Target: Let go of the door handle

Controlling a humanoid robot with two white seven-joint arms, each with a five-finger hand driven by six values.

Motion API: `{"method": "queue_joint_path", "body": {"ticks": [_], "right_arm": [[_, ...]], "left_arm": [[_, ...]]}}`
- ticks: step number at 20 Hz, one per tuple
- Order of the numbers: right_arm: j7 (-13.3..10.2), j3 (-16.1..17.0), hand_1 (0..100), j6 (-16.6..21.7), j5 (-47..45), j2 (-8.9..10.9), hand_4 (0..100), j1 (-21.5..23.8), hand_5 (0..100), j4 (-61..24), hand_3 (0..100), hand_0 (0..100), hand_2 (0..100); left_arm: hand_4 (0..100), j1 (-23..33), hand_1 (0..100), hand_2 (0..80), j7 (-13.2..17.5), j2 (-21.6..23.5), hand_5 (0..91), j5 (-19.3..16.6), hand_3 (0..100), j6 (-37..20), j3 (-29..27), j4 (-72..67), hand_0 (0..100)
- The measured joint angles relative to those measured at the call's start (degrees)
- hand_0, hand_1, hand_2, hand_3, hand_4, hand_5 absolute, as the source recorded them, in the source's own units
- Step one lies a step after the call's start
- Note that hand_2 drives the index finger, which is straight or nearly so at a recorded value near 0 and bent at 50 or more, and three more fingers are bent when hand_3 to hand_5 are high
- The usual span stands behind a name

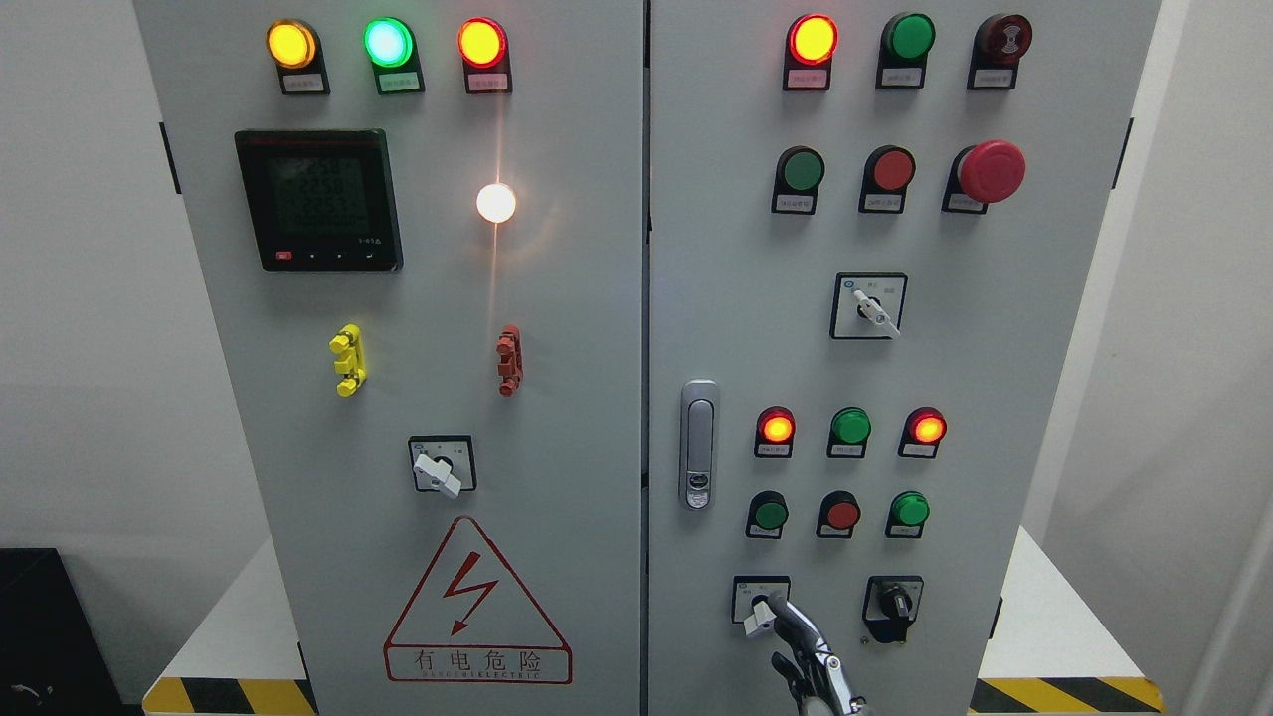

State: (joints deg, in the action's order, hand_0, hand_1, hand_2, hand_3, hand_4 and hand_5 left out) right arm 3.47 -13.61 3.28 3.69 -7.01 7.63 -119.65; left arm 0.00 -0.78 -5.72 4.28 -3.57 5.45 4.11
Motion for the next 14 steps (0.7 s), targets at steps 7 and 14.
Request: {"method": "queue_joint_path", "body": {"ticks": [7,14], "right_arm": [[0.2,0.0,18,-1.0,3.8,-0.07,86,-0.1,90,0.0,80,46,0],[-4.9,-0.1,32,-1.2,17.3,-0.11,100,-0.2,100,0.2,98,40,0]], "left_arm": [[0,0.0,56,0.0,0.0,0.0,0.0,0.0,0,0.0,0.0,0.0,12],[0,0.0,56,0.0,0.0,0.0,0.0,0.0,0,0.0,0.0,0.0,12]]}}
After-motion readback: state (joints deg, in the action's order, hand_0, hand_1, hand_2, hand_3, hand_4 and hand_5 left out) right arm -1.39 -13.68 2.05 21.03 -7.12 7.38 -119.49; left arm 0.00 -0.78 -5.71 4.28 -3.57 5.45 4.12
